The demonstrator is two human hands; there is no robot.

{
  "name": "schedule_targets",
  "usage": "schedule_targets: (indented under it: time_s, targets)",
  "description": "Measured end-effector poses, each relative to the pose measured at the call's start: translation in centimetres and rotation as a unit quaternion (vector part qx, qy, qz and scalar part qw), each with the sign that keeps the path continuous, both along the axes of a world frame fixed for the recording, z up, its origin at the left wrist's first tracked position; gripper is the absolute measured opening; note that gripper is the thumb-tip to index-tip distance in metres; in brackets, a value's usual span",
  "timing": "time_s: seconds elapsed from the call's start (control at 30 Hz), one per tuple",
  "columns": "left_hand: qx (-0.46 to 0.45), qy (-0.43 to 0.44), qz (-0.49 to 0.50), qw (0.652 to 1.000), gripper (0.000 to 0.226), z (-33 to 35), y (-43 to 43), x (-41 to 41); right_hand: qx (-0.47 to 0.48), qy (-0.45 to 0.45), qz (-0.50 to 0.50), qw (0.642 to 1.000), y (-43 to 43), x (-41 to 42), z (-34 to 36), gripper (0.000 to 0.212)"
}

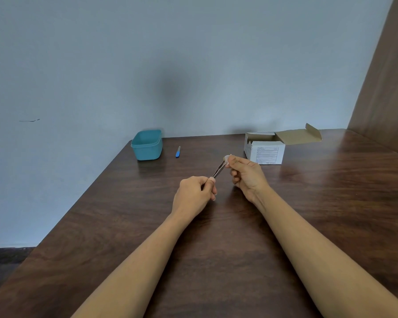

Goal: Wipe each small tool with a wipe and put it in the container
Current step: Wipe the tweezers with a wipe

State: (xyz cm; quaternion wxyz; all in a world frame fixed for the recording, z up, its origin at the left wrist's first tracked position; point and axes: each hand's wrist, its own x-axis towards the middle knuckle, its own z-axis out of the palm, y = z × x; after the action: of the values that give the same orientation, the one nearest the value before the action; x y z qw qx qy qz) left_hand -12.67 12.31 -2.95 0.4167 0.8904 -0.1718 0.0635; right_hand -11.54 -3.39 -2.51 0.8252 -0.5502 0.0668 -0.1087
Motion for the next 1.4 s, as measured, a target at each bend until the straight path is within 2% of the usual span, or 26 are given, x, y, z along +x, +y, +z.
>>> schedule_targets:
  time_s: [0.27,0.5,0.7,0.97,1.1,1.27,1.4]
  targets:
    - [0.002,-0.002,-0.002,1.000,0.039,-0.1,-0.2,-0.1,-0.001,0.020,-0.026,0.999,0.2,0.0,0.1,0.016]
    - [-0.016,-0.007,0.002,1.000,0.040,-0.2,-0.1,0.1,-0.010,0.013,0.000,1.000,0.1,0.0,0.0,0.013]
    - [-0.017,-0.015,0.004,1.000,0.039,-0.3,-0.1,0.3,-0.090,0.002,0.013,0.996,0.8,-0.4,0.0,0.008]
    - [-0.011,-0.012,0.000,1.000,0.039,-0.4,0.0,0.2,-0.135,0.002,0.001,0.991,1.2,-0.8,0.2,0.014]
    - [-0.008,-0.011,-0.005,1.000,0.038,-0.3,-0.2,0.1,-0.110,0.022,-0.030,0.993,1.3,-0.8,0.2,0.019]
    - [0.018,-0.013,-0.016,1.000,0.037,-0.1,-0.4,-0.1,-0.005,0.036,-0.040,0.999,0.7,-0.5,0.3,0.021]
    - [0.031,-0.022,-0.013,0.999,0.037,-0.1,-0.2,0.0,-0.058,0.042,-0.010,0.997,0.7,-0.5,0.2,0.016]
